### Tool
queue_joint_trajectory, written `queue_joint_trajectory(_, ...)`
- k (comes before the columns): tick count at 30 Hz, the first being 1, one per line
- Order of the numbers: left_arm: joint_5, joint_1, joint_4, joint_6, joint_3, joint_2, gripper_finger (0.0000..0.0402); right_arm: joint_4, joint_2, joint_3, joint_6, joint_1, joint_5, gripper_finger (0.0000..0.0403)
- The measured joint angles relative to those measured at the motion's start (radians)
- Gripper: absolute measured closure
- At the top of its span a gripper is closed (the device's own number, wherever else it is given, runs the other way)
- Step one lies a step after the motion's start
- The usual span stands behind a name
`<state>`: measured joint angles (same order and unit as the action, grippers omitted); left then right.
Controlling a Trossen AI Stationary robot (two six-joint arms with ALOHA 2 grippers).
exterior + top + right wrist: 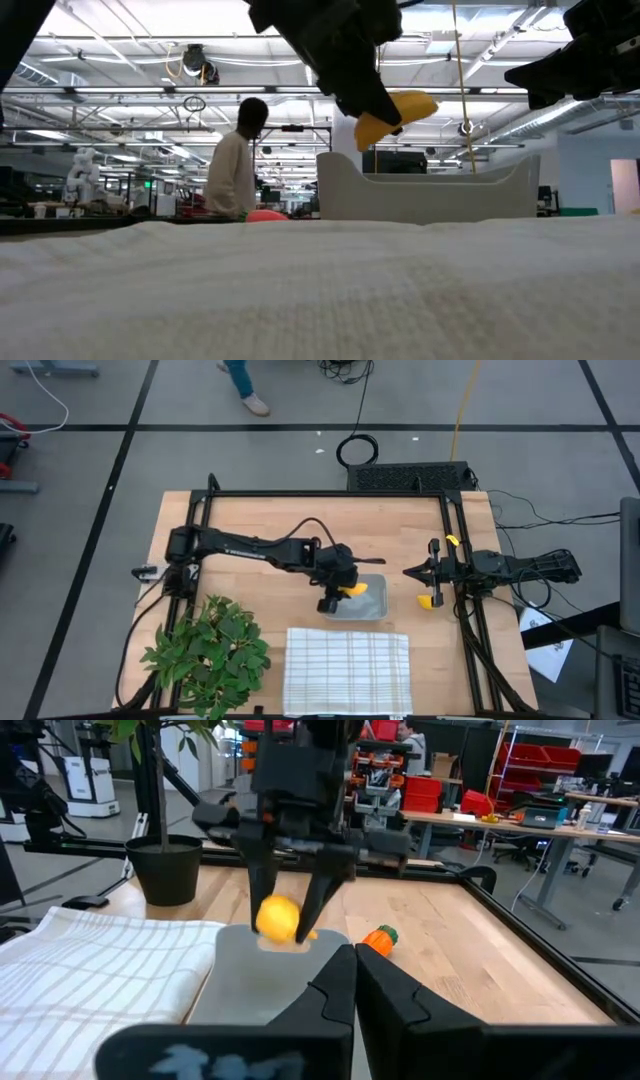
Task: Pick and placing Produce into tupperware
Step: Put the yellow banana into the gray bin
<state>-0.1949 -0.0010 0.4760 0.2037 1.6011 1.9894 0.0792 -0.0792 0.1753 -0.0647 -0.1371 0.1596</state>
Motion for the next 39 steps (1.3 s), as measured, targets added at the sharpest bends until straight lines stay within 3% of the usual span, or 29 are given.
queue_joint_trajectory(8, -0.032, -0.019, 0.02, -0.007, 0.104, 0.095, 0.0243, 0.0, 0.0, 0.0, 0.0, 0.0, 0.0, 0.0403)
queue_joint_trajectory(20, -0.05, -0.029, 0.063, -0.006, 0.098, 0.113, 0.0243, -0.009, 0.0, -0.009, 0.0, 0.0, 0.0, 0.0403)
queue_joint_trajectory(26, -0.039, -0.029, 0.08, 0.006, 0.096, 0.154, 0.0243, -0.199, -0.002, -0.1, -0.001, 0.0, 0.0, 0.0403)
queue_joint_trajectory(30, 0.027, -0.038, 0.085, 0.061, 0.096, 0.166, 0.0243, -0.335, -0.003, -0.155, -0.016, 0.0, 0.001, 0.0403)
queue_joint_trajectory(39, 0.073, -0.056, 0.074, 0.152, 0.096, 0.166, 0.0243, -0.329, -0.011, -0.157, 0.0, 0.0, -0.001, 0.0403)
